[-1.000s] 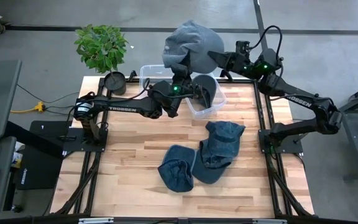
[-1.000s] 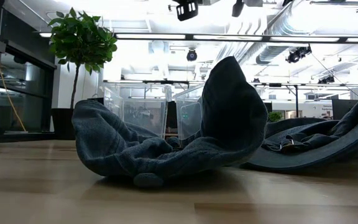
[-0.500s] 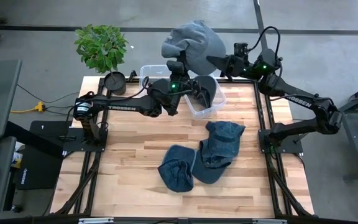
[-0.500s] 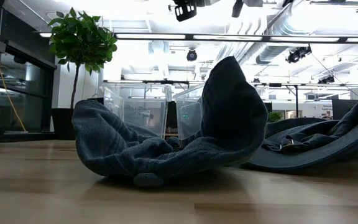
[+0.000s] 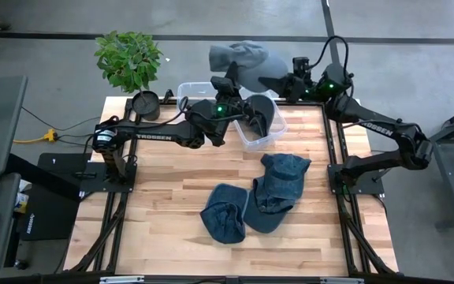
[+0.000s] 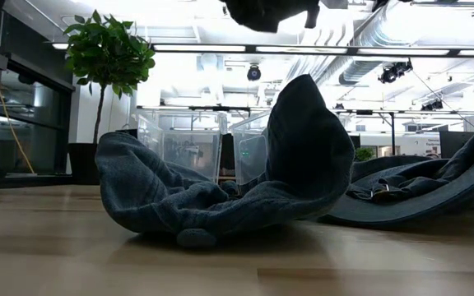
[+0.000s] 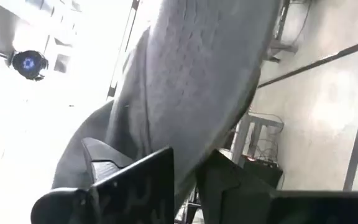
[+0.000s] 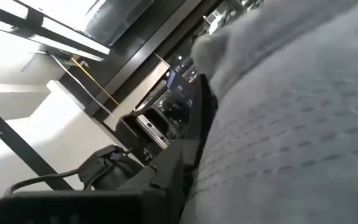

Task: Pick & Place hat
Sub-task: Put the gray cap into the right transparent bin

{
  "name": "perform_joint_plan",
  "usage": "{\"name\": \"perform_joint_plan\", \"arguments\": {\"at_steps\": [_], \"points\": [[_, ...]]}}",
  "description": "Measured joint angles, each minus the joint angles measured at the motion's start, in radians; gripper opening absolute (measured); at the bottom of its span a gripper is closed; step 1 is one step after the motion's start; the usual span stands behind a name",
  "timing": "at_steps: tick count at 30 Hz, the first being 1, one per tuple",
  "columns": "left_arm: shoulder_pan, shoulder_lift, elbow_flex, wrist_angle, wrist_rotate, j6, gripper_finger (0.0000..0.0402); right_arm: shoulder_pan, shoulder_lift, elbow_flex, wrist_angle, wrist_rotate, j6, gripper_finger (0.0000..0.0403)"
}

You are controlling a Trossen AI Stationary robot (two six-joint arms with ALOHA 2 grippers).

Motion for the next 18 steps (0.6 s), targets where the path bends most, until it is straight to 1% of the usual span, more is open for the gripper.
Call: {"name": "perform_joint_plan", "arguments": {"at_steps": [5,9,13,18], "points": [[0.000,0.000,0.000,-0.004,0.002,-0.001,0.0000,0.000,0.000,0.000,0.001,-0.015,-0.027,0.0129],[0.000,0.000,0.000,-0.030,0.017,-0.050,0.0000,-0.003,0.000,0.000,-0.001,-0.015,-0.042,0.0130],[0.000,0.000,0.000,-0.058,0.016,-0.093,0.0000,-0.018,-0.001,0.001,-0.011,-0.011,-0.044,0.0102],[0.000,0.001,0.000,-0.059,0.026,-0.097,0.0000,-0.039,-0.002,0.002,-0.020,-0.010,-0.069,0.0038]]}}
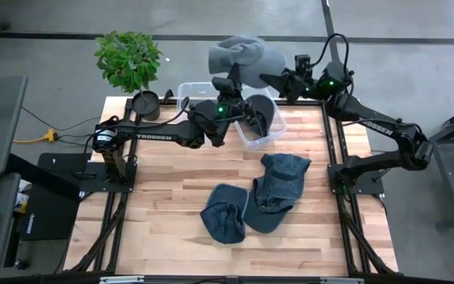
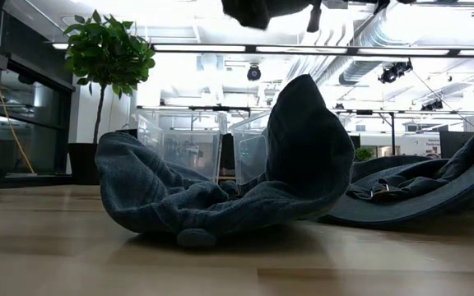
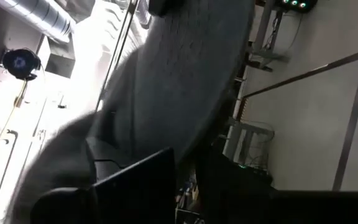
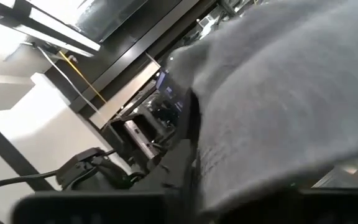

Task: Pick & Place hat
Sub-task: Put the gray cap into the right transparent bin

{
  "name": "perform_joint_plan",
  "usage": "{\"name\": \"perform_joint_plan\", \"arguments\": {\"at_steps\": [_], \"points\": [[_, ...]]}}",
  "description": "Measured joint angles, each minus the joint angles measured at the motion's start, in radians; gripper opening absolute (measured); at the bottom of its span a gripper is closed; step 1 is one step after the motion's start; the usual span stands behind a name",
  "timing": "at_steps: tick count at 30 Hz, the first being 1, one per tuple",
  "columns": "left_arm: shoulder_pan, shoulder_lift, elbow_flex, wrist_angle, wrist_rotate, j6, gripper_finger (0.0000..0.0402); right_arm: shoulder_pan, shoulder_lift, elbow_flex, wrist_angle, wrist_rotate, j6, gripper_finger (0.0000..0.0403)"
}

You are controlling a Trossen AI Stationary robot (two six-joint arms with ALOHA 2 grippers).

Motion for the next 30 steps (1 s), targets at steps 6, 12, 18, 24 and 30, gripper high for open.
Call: {"name": "perform_joint_plan", "arguments": {"at_steps": [6,12,18,24,30], "points": [[0.000,0.000,-0.001,-0.007,0.054,0.002,0.0000,-0.007,-0.001,0.001,-0.003,-0.005,-0.012,0.0015],[0.000,0.001,-0.002,-0.066,0.160,0.005,0.0000,-0.007,-0.001,0.001,-0.005,-0.006,-0.012,0.0008],[0.008,0.002,-0.003,-0.135,0.208,0.011,0.0028,0.000,-0.001,0.002,-0.042,-0.063,0.001,0.0005],[0.018,0.003,-0.004,-0.139,0.196,0.013,0.0064,0.014,-0.001,0.002,-0.094,-0.095,-0.017,0.0005],[0.018,0.003,0.000,-0.204,0.156,-0.003,0.0008,0.013,0.000,0.002,-0.103,-0.102,-0.017,0.0005]]}}
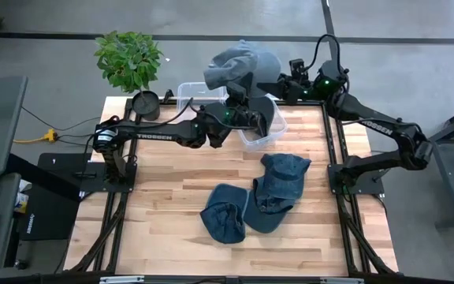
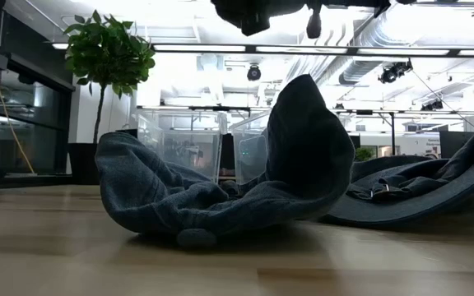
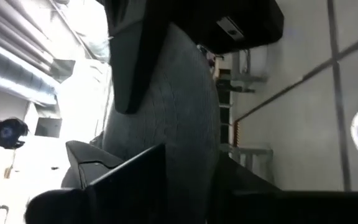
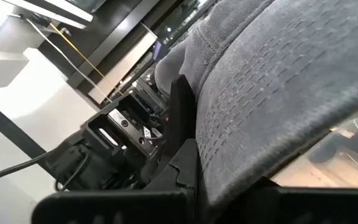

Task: Pick & Place hat
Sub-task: Put the gray cap into the right transparent bin

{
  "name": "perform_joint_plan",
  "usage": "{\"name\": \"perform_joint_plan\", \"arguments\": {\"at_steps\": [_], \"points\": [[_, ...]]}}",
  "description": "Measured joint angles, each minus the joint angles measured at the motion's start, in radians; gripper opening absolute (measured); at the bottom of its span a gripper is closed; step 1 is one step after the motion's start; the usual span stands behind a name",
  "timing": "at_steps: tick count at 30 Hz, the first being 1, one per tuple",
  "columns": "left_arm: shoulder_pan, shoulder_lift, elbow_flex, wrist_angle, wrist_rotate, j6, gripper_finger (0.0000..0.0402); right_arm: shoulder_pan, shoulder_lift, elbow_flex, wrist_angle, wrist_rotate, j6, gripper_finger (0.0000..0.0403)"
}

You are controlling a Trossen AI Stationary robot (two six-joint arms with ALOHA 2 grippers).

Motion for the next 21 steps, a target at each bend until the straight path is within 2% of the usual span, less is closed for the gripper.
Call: {"name": "perform_joint_plan", "arguments": {"at_steps": [5,11,21], "points": [[-0.001,0.000,0.024,-0.058,-0.013,-0.065,0.0001,0.000,0.001,0.000,0.001,-0.007,0.001,0.0005],[-0.001,0.000,0.025,-0.061,-0.012,-0.125,0.0000,0.000,0.000,0.000,0.003,-0.020,0.001,0.0040],[0.000,0.000,0.026,-0.060,-0.015,-0.165,0.0000,0.001,0.000,0.000,0.010,-0.045,-0.009,0.0058]]}}
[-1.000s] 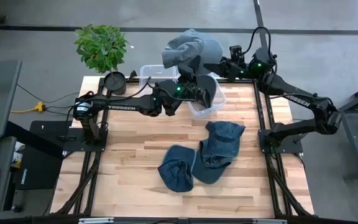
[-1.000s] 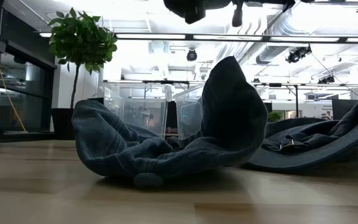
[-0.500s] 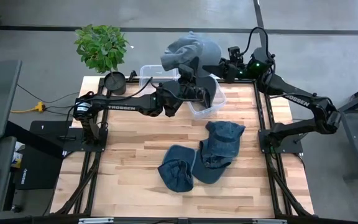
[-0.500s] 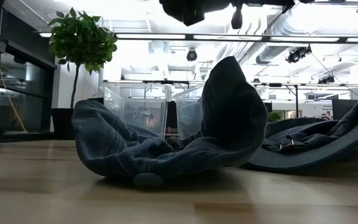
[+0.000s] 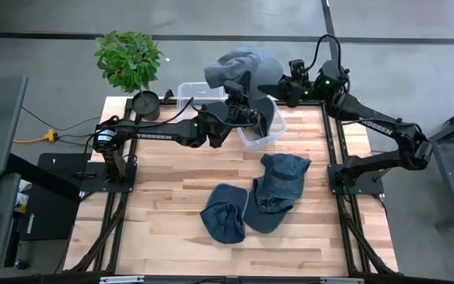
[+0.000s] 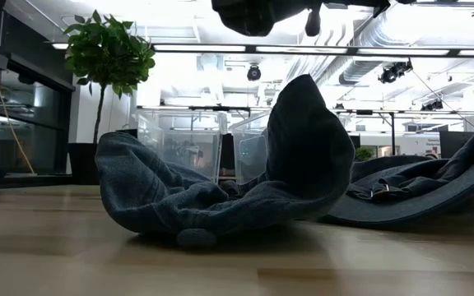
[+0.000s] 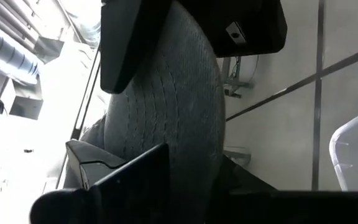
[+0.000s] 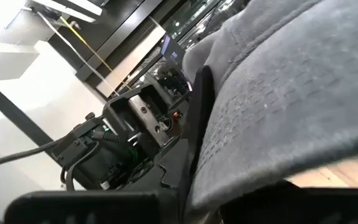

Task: Pick & Place hat
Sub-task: Put the gray cap into the right transparent bin

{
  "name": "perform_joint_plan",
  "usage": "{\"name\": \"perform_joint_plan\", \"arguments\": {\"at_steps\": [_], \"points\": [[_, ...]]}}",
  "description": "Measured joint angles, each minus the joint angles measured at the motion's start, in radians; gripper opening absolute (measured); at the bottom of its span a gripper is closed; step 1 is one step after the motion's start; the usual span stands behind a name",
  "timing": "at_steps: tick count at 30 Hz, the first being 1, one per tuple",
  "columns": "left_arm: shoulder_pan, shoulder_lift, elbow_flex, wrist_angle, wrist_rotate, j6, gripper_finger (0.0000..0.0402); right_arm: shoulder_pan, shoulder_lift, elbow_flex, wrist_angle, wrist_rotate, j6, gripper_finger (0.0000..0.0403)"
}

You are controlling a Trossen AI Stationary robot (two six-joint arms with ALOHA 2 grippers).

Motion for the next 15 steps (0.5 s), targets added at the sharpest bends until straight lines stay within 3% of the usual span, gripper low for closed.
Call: {"name": "perform_joint_plan", "arguments": {"at_steps": [9,15], "points": [[0.006,0.000,0.002,0.005,-0.021,-0.060,0.0000,-0.029,-0.002,0.000,-0.001,-0.111,-0.016,0.0100],[0.006,0.000,0.002,0.002,-0.019,-0.120,0.0000,-0.047,-0.002,0.000,-0.001,-0.123,-0.021,0.0090]]}}
